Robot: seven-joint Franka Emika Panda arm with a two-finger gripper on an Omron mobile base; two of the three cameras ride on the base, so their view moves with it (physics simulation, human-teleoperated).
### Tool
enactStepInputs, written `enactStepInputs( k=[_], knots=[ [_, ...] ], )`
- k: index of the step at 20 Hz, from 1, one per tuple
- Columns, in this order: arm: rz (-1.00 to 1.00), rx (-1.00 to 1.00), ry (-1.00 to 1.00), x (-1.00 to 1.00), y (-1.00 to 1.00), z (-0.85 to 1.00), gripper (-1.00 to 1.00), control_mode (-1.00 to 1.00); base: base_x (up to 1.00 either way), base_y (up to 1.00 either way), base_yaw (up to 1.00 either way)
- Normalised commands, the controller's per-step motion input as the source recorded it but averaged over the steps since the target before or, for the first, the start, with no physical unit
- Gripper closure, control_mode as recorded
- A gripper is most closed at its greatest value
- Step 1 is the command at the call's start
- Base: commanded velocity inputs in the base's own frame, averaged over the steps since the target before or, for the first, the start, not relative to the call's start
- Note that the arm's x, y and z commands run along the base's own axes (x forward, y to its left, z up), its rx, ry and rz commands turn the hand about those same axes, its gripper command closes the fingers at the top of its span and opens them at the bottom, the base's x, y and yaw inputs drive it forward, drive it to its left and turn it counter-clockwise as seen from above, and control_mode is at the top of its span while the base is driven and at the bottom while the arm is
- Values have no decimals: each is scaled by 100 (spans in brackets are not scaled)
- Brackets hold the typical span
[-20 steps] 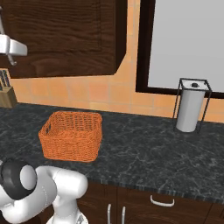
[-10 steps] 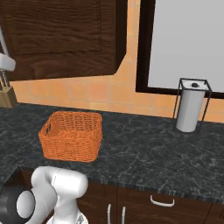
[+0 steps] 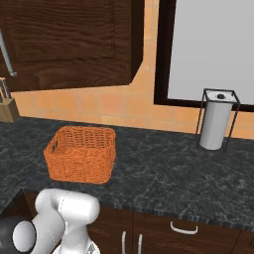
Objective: Open the cabinet, pick up the bread from the cabinet and place it in the basket. Then move the basket to the dining counter.
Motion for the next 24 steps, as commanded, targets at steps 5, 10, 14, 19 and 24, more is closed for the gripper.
enactStepInputs(
  k=[5,10,14,19,24],
  knots=[
    [11,-49,13,90,71,0,-100,-100,0,0,0],
    [3,-54,22,89,45,-31,-100,-100,0,0,0],
    [0,-77,1,46,71,-16,-100,-100,0,0,0],
    [0,-41,7,86,2,-1,-100,-100,0,0,0],
    [0,-10,6,52,0,-12,-100,-100,0,0,0]
  ],
)
